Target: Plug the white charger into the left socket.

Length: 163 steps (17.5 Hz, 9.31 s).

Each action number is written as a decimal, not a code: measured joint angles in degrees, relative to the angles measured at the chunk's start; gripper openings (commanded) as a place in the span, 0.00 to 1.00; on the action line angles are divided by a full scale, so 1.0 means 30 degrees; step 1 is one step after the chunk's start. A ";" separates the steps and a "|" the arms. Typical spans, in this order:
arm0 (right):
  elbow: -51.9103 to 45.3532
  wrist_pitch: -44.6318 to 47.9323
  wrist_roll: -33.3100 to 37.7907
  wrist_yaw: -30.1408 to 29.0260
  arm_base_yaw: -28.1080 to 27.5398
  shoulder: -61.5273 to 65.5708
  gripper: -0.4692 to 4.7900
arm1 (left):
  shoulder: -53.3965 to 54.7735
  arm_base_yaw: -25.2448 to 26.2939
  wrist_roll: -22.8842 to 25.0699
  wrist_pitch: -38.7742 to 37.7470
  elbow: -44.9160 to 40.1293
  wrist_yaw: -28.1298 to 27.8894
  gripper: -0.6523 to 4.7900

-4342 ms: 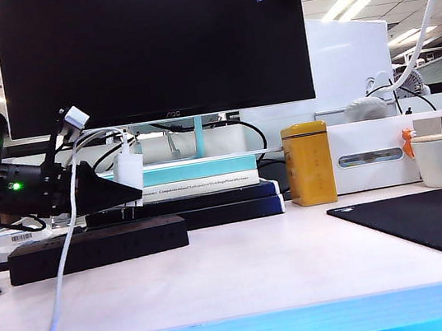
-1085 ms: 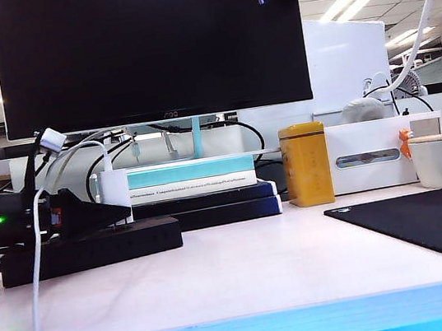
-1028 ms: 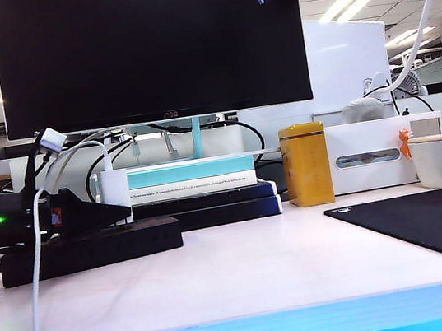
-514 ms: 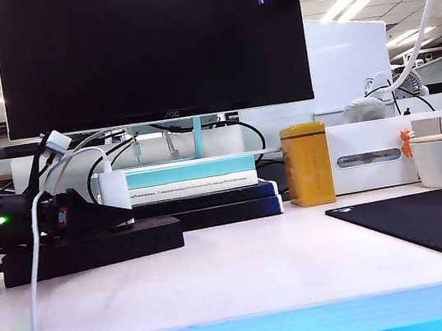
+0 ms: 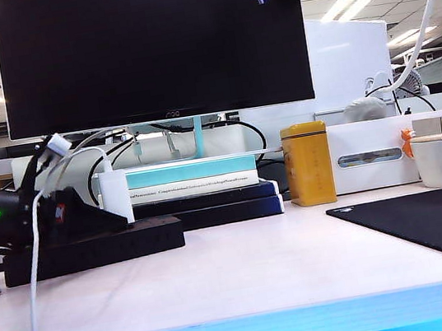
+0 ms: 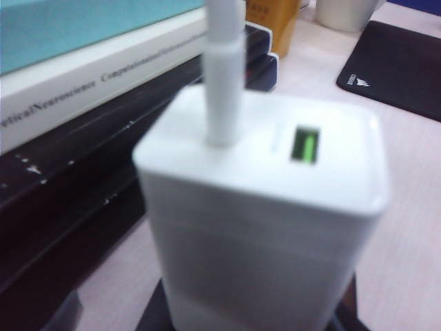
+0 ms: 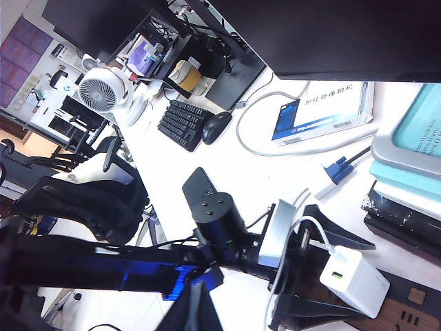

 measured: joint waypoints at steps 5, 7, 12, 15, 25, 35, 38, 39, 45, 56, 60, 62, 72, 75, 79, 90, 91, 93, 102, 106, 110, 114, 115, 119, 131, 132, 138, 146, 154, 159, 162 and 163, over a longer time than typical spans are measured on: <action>-0.0007 0.0000 0.0000 0.0000 0.0007 0.0000 0.09 | -0.1457 0.0240 0.0066 -0.1989 -0.0015 -0.0087 0.98; 0.0000 0.0000 0.0007 0.0000 0.0000 0.0000 0.09 | -0.2171 0.0248 0.0102 -0.3453 -0.0015 -0.0087 0.98; 0.0000 0.0000 0.0153 0.0000 0.0000 0.0000 0.09 | -0.4080 0.0488 0.0350 -0.5384 -0.0022 -0.0182 0.98; 0.0000 0.0000 0.0233 0.0000 0.0000 0.0000 0.09 | -0.5319 0.0561 0.1880 -0.7635 -0.0022 -0.1399 0.98; 0.0007 0.0146 0.0670 -0.0015 0.0000 0.0000 0.09 | -0.6958 0.0568 0.4670 -1.1358 -0.0022 -1.2706 0.98; -0.0007 0.0860 0.1086 -0.0015 -0.0007 -0.0007 0.09 | -0.9668 -0.0058 0.3242 -0.7213 0.0488 -1.8149 0.97; 0.0007 0.1064 0.1224 -0.0080 -0.0015 -0.0007 0.09 | -1.1096 -0.0182 0.1690 -0.6790 0.0911 -1.2699 0.56; 0.0007 0.1078 0.1239 -0.0189 -0.0015 -0.0007 0.09 | -1.1307 -0.0197 0.1035 -0.6302 0.0918 -0.9653 0.25; 0.0007 0.1144 0.1239 -0.0430 -0.0007 -0.0007 0.09 | -1.1278 -0.0262 0.0204 -0.7293 0.0940 -0.0481 0.11; 0.0007 0.1144 0.1231 -0.0510 -0.0015 -0.0007 0.09 | -0.8626 -0.2492 0.2186 -1.0127 0.0940 -0.4816 0.11; 0.0007 -0.0656 -0.3155 -0.0364 -0.0197 -0.0007 0.09 | -0.8247 -0.2776 0.2790 -1.0783 0.0940 -0.5217 0.11; 0.0015 -0.3286 -0.6470 0.0831 -0.0291 -0.0007 0.09 | -0.8211 -0.2783 0.2790 -1.0979 0.0940 -0.5887 0.11; 0.0007 -1.1934 -1.8797 0.4138 0.0058 -0.0022 0.16 | -0.8211 -0.2783 0.2798 -1.1060 0.0940 -0.6448 0.11; 0.0007 -1.2007 -1.8812 0.4131 0.0095 -0.0022 0.16 | -0.8211 -0.2812 0.2798 -1.1060 0.0940 -0.6455 0.11; 0.0007 -1.2196 -1.8819 0.3803 0.0095 -0.0022 0.16 | -0.8211 -0.2841 0.2790 -1.1060 0.0940 -0.6375 0.11; 0.0007 -1.2240 -1.8841 0.3621 0.0102 -0.0029 0.16 | -0.8211 -0.3803 0.3147 -1.1650 0.0940 -0.7694 0.11; 0.0007 -1.2254 -1.8841 0.3621 0.0095 -0.0029 0.16 | -0.8211 -0.3803 0.3155 -1.1482 0.0940 -0.8080 0.11; 0.0007 -1.2335 -1.8841 0.3621 0.0095 -0.0036 0.16 | -0.8211 -0.3796 0.3162 -1.1169 0.0940 -0.8204 0.11; 0.0007 -1.2546 -1.8812 0.3563 0.0583 -0.0051 0.16 | -0.7133 -0.3789 0.3665 -1.0054 0.1100 -0.8794 0.11; 0.0015 -1.2480 -1.8819 0.3708 0.0699 -0.0058 0.15 | -0.6936 -0.3789 0.4379 -1.0506 0.1290 -0.8794 0.11; 0.0007 -1.2247 -1.8819 0.3934 0.0678 -0.0058 0.15 | -0.7111 -0.3818 0.5297 -1.1650 0.1435 -0.8772 0.11; 0.0007 -1.2152 -1.8819 0.3942 0.0678 -0.0051 0.15 | -0.7242 -0.3949 0.5377 -1.1927 0.1559 -1.1555 0.11; 0.0007 -1.2152 -1.8819 0.3942 0.0692 -0.0058 0.15 | -0.7257 -0.3927 0.5391 -1.2021 0.1559 -1.1424 0.11; 0.0007 -1.2152 -1.8819 0.3942 0.0692 -0.0058 0.15 | -0.7257 -0.3818 0.5493 -1.2429 0.1647 -1.0579 0.11; 0.0029 -1.1948 -1.8819 0.3942 0.0692 -0.0058 0.15 | -0.7417 -0.4211 0.6288 -1.3923 0.1698 -0.9282 0.11; 0.0029 -1.1948 -1.8819 0.3942 0.0692 -0.0058 0.15 | -0.7417 -0.4233 0.5931 -1.3886 0.1705 -0.9442 0.11; 0.0022 -1.2014 -1.8819 0.3949 0.0692 -0.0058 0.15 | -0.7453 -0.4124 0.5421 -1.3260 0.1749 -1.1482 0.11; 0.0029 -1.2029 -1.8819 0.3949 0.0692 -0.0058 0.15 | -0.7453 -0.4044 0.6178 -1.3544 0.1792 -1.0907 0.11; 0.0029 -1.2174 -1.8819 0.3949 0.0692 -0.0058 0.15 | -0.7511 -0.4022 0.7009 -1.4404 0.1872 -1.0265 0.11; 0.0029 -1.2240 -1.8819 0.3949 0.0692 -0.0058 0.15 | -0.7555 -0.4022 0.6921 -1.4367 0.1865 -1.0251 0.11; 0.0029 -1.2240 -1.8812 0.3956 0.0692 -0.0058 0.16 | -0.8269 -0.4029 0.6528 -1.4987 0.1690 -1.0091 0.11; 0.0029 -1.2225 -1.8819 0.3949 0.0692 -0.0058 0.15 | -0.8721 -0.4022 0.6353 -1.5511 0.1668 -1.0178 0.11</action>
